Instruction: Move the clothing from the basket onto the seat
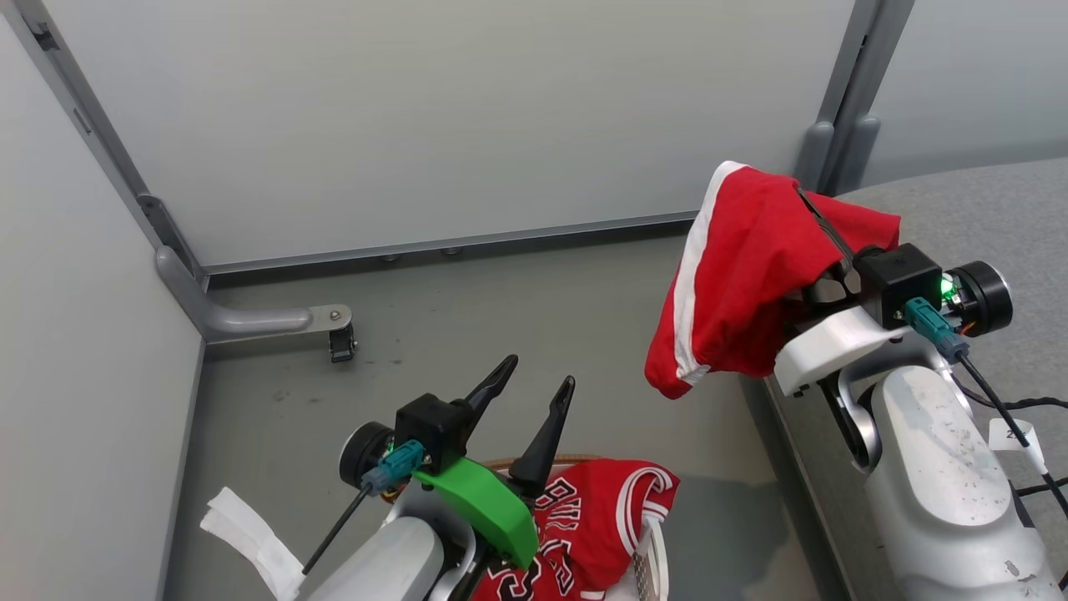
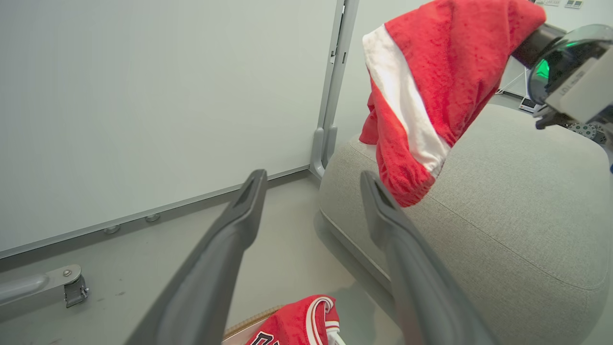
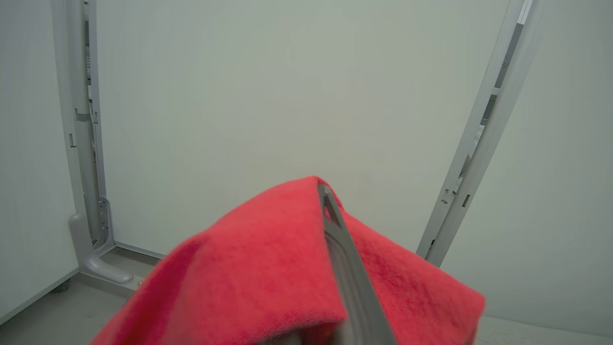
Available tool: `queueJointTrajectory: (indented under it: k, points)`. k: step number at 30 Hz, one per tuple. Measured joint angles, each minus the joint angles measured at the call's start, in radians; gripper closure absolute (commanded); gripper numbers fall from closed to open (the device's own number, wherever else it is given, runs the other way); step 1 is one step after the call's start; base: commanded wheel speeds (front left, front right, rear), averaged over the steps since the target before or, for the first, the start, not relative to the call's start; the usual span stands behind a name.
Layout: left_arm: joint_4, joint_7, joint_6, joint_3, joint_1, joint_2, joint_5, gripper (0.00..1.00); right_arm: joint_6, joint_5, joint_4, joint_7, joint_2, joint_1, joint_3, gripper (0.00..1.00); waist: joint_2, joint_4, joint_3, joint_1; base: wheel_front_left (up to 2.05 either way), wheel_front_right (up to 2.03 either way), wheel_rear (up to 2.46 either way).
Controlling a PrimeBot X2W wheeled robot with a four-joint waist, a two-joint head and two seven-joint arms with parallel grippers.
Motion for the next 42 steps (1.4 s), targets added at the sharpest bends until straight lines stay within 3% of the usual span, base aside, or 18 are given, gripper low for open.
queueJointTrajectory:
  k: [17,35,42]
  points:
    - [-0.016,-0.003,-0.008,0.058,0.030,-0.021,0.066,0.00,0.000,0.008,-0.006,0.000,0.011,0.003,-0.009,1.00,0.0000,-0.090,0.014,0.0000,0.00,0.00,0.00]
    - [-0.003,-0.003,-0.026,0.090,-0.001,-0.032,0.137,0.00,0.000,0.018,-0.027,0.000,0.014,-0.019,-0.038,1.00,0.0000,-0.386,0.106,0.0000,0.00,0.00,0.00]
    - [0.005,-0.003,-0.034,0.084,-0.013,-0.034,0.154,0.00,0.000,0.016,-0.021,0.000,0.015,-0.025,-0.060,1.00,0.0000,-0.446,0.164,0.0000,0.00,0.00,0.00]
